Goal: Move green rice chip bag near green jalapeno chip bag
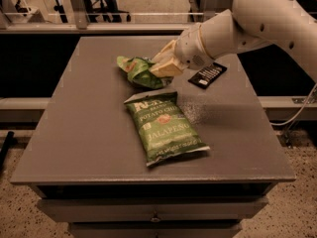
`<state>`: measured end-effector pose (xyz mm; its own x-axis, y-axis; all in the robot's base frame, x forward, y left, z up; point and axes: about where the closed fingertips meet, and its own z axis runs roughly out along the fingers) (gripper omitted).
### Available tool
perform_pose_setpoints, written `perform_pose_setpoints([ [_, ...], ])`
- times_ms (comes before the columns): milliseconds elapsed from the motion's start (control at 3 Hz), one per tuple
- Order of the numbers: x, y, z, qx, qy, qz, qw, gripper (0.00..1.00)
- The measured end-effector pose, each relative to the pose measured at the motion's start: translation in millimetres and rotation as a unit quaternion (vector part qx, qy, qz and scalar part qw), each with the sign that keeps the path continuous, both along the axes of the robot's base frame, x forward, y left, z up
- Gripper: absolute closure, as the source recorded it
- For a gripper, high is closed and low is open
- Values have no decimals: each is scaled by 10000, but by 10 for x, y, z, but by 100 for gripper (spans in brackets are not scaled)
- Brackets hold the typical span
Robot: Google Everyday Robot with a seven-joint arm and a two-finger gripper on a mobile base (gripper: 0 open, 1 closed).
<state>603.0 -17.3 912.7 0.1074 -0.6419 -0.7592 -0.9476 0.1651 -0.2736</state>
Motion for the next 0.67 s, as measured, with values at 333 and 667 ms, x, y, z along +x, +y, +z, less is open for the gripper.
perform_pose_setpoints([
  [333,-97,41,-49,80,130,123,9998,35],
  [667,-128,4,-78,167,218,55,9996,12],
])
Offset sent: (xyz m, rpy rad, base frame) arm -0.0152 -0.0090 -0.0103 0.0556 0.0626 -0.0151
